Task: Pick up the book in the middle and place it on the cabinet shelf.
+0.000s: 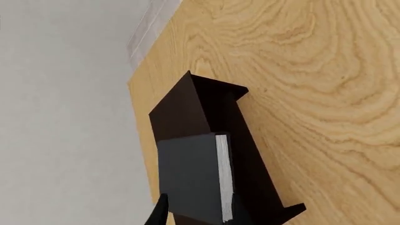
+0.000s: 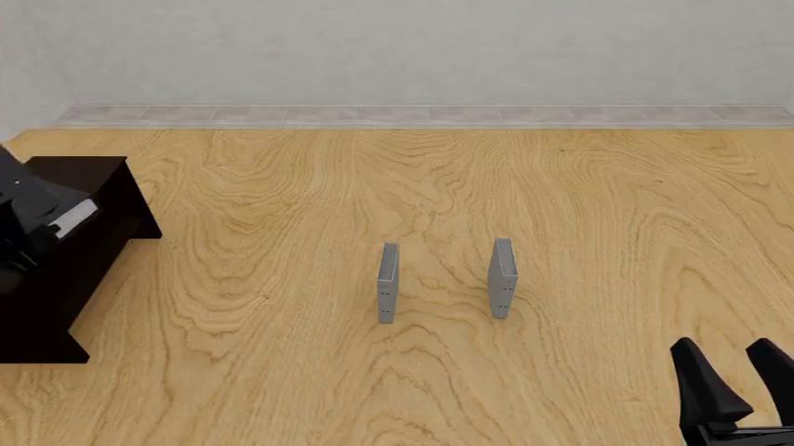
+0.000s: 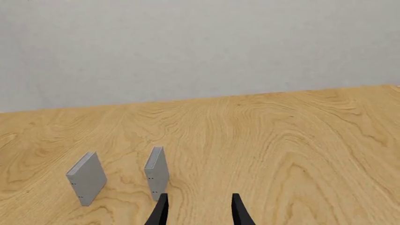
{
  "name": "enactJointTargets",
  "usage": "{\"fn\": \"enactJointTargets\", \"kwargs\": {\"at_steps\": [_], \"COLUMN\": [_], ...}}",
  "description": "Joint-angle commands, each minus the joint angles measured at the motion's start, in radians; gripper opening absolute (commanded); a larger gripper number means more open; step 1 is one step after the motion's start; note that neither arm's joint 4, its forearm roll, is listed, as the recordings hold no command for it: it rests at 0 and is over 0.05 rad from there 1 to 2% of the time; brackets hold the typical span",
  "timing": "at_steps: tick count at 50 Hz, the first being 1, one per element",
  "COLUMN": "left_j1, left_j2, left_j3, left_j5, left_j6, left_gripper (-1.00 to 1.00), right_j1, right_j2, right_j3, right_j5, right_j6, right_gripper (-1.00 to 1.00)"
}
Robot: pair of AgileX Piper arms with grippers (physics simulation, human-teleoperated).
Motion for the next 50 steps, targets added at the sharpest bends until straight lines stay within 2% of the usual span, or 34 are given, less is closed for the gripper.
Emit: {"fn": "enactJointTargets", "kwargs": {"at_steps": [1,17,21,22,31,33,37,38,43,44,47,50], "left_j1": [-0.037,-0.093,-0.14,-0.157,-0.199,-0.194,-0.226,-0.226,-0.243,-0.239,-0.246,-0.263], "left_j2": [-0.049,-0.103,-0.124,-0.122,-0.191,-0.213,-0.273,-0.273,-0.341,-0.365,-0.42,-0.479], "left_j3": [0.007,-0.003,-0.03,-0.047,-0.044,-0.024,-0.029,-0.029,0.007,0.042,0.047,0.102], "left_j5": [0.038,0.073,0.091,0.105,0.101,0.089,0.1,0.1,0.088,0.076,0.066,0.037], "left_j6": [-0.026,-0.098,-0.18,-0.229,-0.353,-0.349,-0.446,-0.446,-0.535,-0.54,-0.62,-0.677], "left_gripper": [1.0,1.0,1.0,1.0,1.0,1.0,1.0,1.0,1.0,1.0,1.0,1.0], "right_j1": [0.001,0.002,0.0,0.001,0.0,0.001,0.0,0.0,0.001,0.0,-0.003,0.0], "right_j2": [0.0,0.0,0.0,0.0,0.0,0.0,0.0,0.0,0.0,0.001,0.001,0.002], "right_j3": [0.0,0.0,0.0,0.0,0.0,0.0,0.0,0.0,0.0,0.0,0.0,0.0], "right_j5": [0.001,0.002,0.002,0.001,0.002,0.002,0.001,0.001,0.0,0.001,0.0,-0.001], "right_j6": [0.0,0.001,0.005,0.006,0.01,0.011,0.012,0.012,0.013,0.01,0.012,0.015], "right_gripper": [1.0,1.0,1.0,1.0,1.0,1.0,1.0,1.0,1.0,1.0,1.0,1.0]}}
